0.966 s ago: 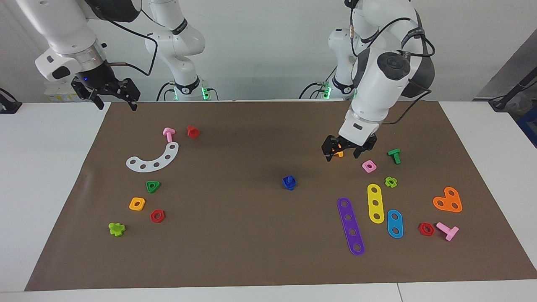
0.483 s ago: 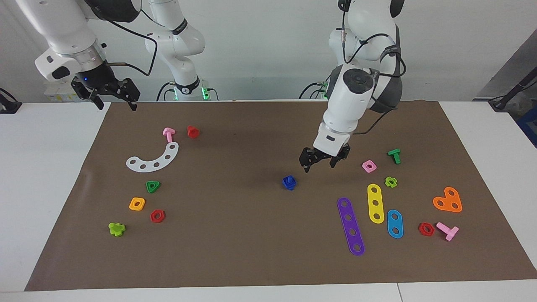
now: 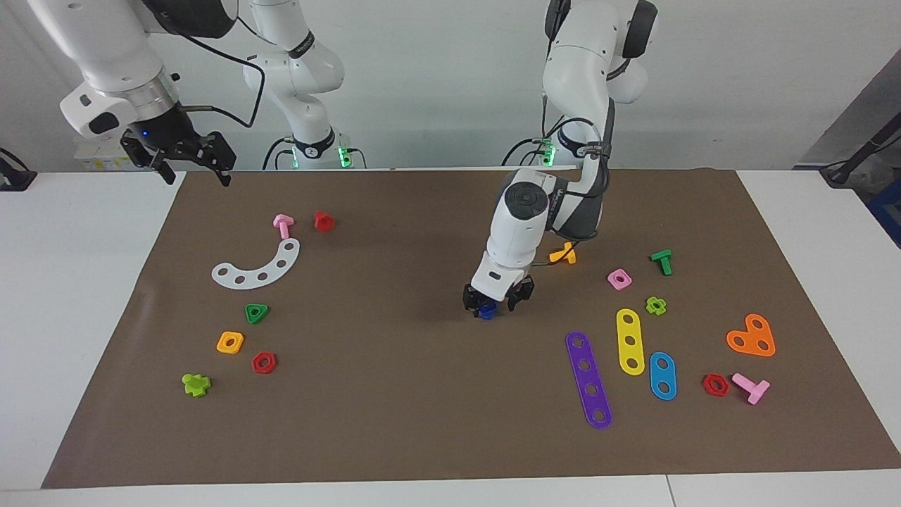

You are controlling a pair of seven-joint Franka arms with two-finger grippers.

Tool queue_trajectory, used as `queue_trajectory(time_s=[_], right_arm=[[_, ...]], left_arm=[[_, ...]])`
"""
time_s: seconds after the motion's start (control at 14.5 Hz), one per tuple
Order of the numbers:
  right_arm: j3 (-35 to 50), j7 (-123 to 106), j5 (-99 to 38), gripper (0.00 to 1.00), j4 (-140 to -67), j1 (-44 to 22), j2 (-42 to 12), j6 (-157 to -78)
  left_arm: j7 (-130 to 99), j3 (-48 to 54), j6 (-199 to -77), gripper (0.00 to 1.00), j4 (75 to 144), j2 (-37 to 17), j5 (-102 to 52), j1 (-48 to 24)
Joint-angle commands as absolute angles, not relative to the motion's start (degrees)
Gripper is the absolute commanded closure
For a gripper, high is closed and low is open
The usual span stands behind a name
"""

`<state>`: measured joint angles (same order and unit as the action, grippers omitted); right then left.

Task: Unscrew and place screws in storage area

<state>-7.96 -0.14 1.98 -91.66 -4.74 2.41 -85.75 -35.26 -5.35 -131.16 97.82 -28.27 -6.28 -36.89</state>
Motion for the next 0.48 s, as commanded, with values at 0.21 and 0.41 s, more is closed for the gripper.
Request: queue_trajectory(time_s=[0.21, 0.41], right_arm=[[-8.2, 0.6, 1.8, 0.0, -93.1, -4.6, 3.7, -85.7], [-8.2, 0.4, 1.8, 0.0, -93.2, -4.5, 3.7, -85.6]], left_arm=[[-35.6, -6.5, -132.5, 0.26, 100.5, -26.8, -6.8, -39.3], [-35.5, -6.4, -132.3, 0.39, 100.5, -26.8, -6.8, -39.3]])
